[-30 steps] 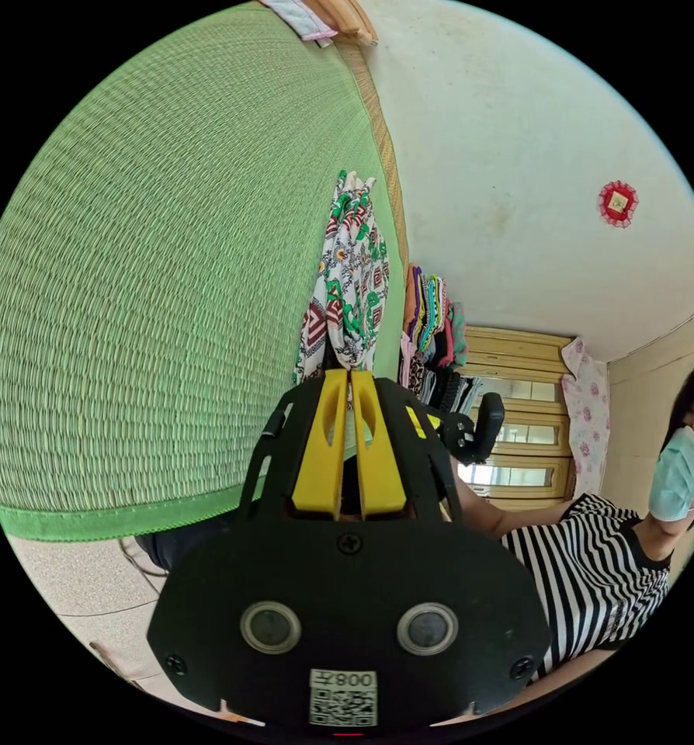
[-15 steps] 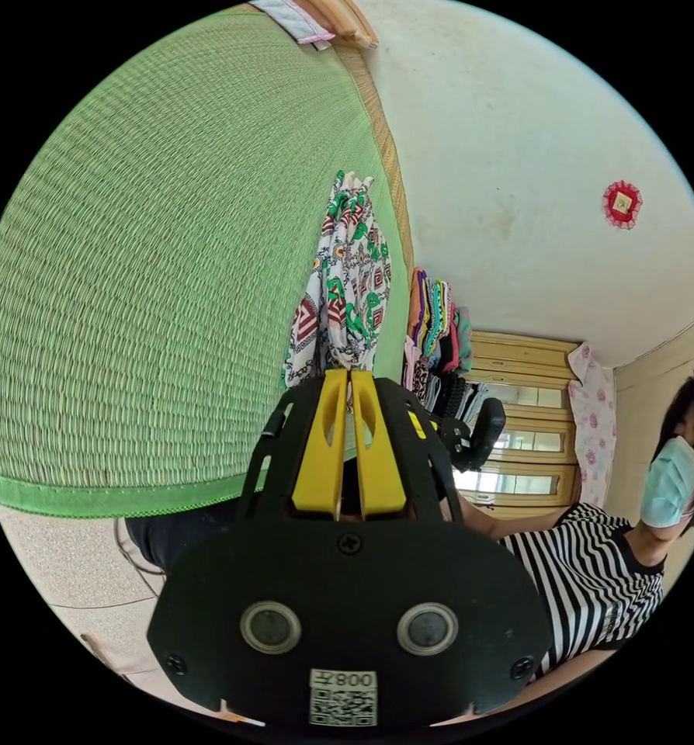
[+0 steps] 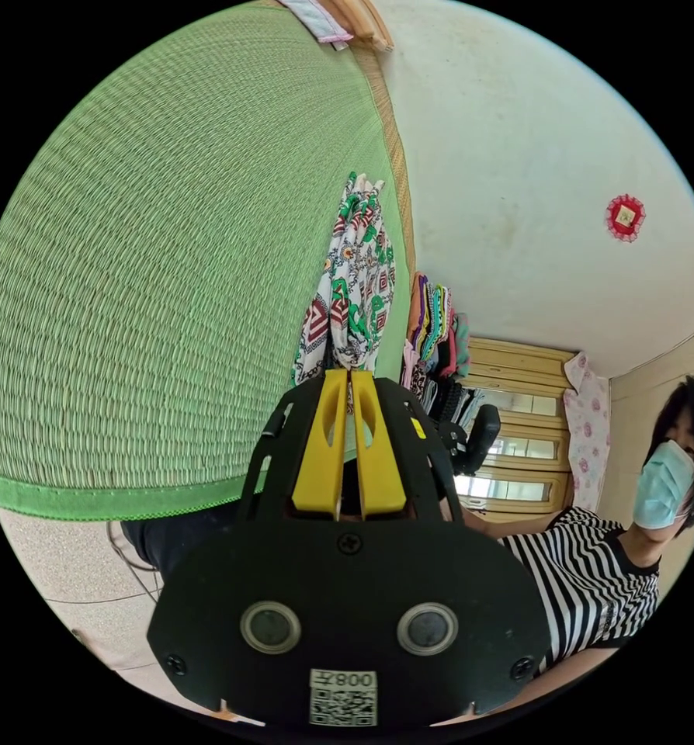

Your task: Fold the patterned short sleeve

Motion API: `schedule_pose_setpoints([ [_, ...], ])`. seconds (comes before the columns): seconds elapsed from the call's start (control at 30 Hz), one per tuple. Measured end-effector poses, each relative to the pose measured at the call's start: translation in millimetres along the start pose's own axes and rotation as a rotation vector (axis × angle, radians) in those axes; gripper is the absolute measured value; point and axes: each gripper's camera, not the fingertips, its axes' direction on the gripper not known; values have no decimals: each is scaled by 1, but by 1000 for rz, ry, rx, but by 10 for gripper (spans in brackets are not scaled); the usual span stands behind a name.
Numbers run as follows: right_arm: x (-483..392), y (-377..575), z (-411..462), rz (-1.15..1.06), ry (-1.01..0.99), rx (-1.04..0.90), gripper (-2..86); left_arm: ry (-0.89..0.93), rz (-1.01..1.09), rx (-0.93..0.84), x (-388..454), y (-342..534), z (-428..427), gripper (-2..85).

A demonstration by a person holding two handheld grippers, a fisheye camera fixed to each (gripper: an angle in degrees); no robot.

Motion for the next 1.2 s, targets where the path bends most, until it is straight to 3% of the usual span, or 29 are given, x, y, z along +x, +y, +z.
schedule_pose_setpoints([
  [0.3, 9, 24, -34, 24, 34, 68, -1, 13, 50, -22, 18, 3, 4, 6],
  [0.57, 5, 41, 9, -5, 6, -71, -4, -53, -18, -96, 5, 9, 25, 6],
  [0.83, 23, 56, 0, 69, -85, -15, -4, -59, 5, -122, 20, 21, 32, 5],
  [1.1, 35, 55, -5, 110, -145, 61, -4, -42, 68, -45, 44, 29, 46, 3],
  [1.2, 37, 57, 16, 122, -146, 1, -3, -143, 52, -36, 41, 25, 59, 4],
])
